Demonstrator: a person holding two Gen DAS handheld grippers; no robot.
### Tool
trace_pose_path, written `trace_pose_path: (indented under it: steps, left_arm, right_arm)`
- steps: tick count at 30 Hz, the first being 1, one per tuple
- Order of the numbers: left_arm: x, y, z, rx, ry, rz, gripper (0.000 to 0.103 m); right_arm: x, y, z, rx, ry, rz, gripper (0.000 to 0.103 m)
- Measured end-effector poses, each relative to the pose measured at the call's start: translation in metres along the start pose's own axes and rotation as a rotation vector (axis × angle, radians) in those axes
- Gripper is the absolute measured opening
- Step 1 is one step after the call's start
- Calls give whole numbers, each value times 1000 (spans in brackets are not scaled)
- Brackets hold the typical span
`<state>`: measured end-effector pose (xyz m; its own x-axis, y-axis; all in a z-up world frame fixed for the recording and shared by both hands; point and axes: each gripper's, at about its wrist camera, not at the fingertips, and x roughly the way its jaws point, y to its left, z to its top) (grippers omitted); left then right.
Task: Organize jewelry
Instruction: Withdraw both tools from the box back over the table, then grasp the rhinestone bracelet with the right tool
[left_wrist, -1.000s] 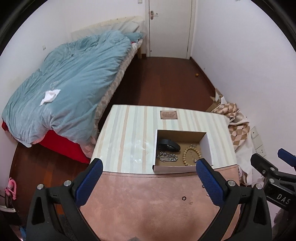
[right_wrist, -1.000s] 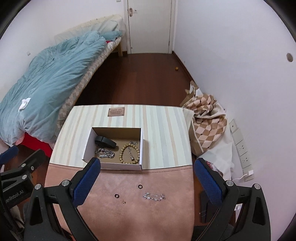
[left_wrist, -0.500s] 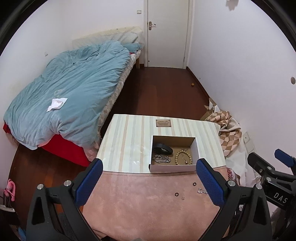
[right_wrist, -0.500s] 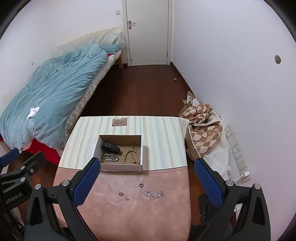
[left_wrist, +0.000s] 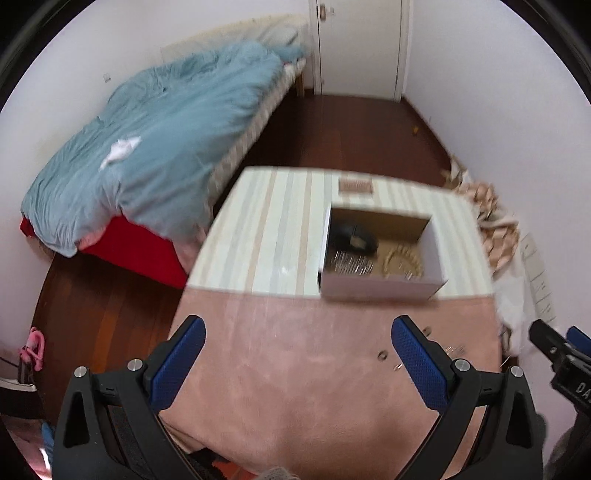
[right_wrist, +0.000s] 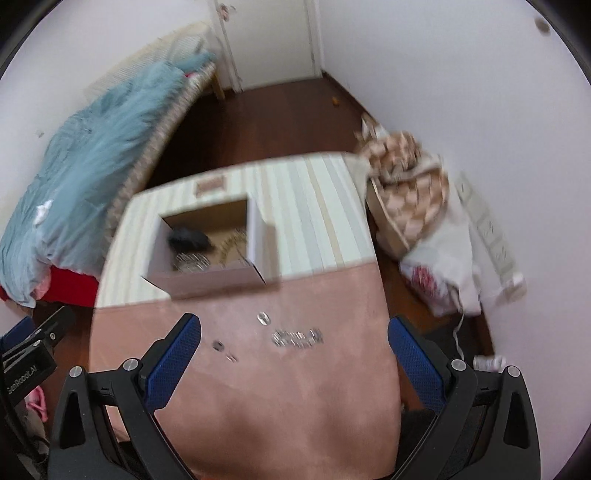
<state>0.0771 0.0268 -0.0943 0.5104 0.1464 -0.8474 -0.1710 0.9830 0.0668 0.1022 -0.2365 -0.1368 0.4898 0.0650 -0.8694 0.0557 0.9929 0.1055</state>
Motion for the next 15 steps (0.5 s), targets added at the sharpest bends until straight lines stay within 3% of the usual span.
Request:
trace_pose_path:
  steps: [3,8,15]
  left_arm:
    - [30,-10,-16,34,51,23,103]
    - [70,-23,-33,77,119,49,103]
    - [105,-32,-44,97,178,65,103]
  right_arm:
    - [34,-22,-15,59,56,-8,102]
    - [83,-43,-32,95,101,-30,79]
    - [137,-38,-40,67,147,-25,69]
